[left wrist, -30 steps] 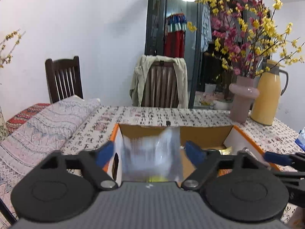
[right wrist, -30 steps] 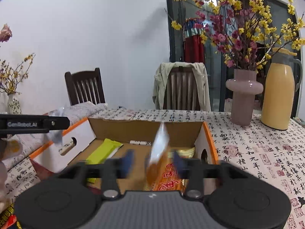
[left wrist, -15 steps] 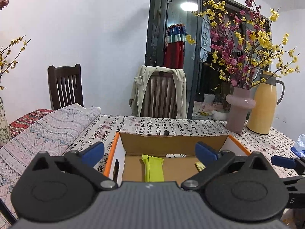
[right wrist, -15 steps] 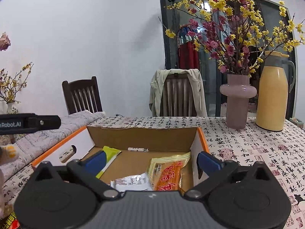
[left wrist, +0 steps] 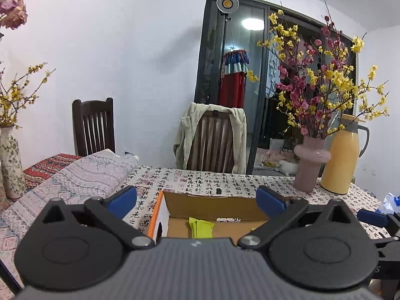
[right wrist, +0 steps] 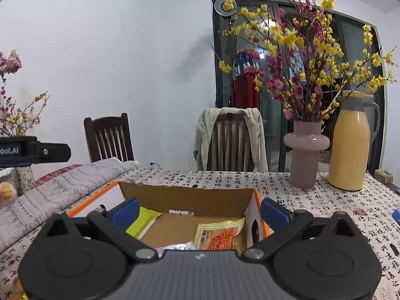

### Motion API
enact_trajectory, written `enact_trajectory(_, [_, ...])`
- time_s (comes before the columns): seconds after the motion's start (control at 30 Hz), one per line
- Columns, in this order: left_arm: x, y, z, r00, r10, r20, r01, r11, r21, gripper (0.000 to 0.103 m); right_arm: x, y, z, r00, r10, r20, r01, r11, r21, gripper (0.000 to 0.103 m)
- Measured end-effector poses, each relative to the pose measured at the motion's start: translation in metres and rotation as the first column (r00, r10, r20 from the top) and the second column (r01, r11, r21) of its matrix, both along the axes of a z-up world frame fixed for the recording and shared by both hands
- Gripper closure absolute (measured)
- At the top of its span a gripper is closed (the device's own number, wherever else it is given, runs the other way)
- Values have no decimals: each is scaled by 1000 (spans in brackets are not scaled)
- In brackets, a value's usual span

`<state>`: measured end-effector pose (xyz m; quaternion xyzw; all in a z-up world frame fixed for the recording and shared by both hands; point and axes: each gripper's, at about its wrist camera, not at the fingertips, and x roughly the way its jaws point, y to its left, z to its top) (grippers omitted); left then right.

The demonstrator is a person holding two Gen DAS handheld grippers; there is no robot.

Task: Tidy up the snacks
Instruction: 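Move both open grippers back from the box to the snack pile, then grasp a white cracker packet with the right gripper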

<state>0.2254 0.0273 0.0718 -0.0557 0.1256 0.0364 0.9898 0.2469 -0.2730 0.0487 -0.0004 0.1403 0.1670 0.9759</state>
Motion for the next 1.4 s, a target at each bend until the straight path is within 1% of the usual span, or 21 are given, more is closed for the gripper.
enact_trajectory(0.17, [-19, 0, 3, 1000, -3, 3, 3, 1000, 5, 0, -22, -3, 5, 1000, 4, 12, -4, 1000, -6, 0])
enact_trajectory(0.33, [-37, 2, 0, 1000, -2, -6, 2, 1000, -4, 0, -43, -8, 2, 1000, 5, 3, -5, 1000, -9, 0])
enact_trajectory(0.63, [-67, 10, -22, 999, -8, -33, 7, 1000, -8, 0, -73, -22, -12, 999, -7, -35, 6, 1000, -11, 0])
enact_trajectory(0.8, [-80, 17, -41, 998, -1, -63, 1, 1000, 2, 0, -87, -30, -26, 997, -17, -73, 16, 1000, -16, 0])
enact_trajectory(1.03, [-93, 33, -66, 991, 20, -136, -25, 999, -38, 0, -98, -41, -50, 988, -43, -147, 38, 999, -36, 0])
enact_trajectory(1.23, [-106, 37, -74, 987, 21, -161, -29, 999, -45, 0, -106, -53, -71, 972, -75, -223, 67, 997, -45, 0])
enact_trajectory(1.4, [-111, 34, -75, 986, 9, -166, -17, 999, -49, 0, -111, -58, -78, 964, -93, -248, 82, 995, -55, 0])
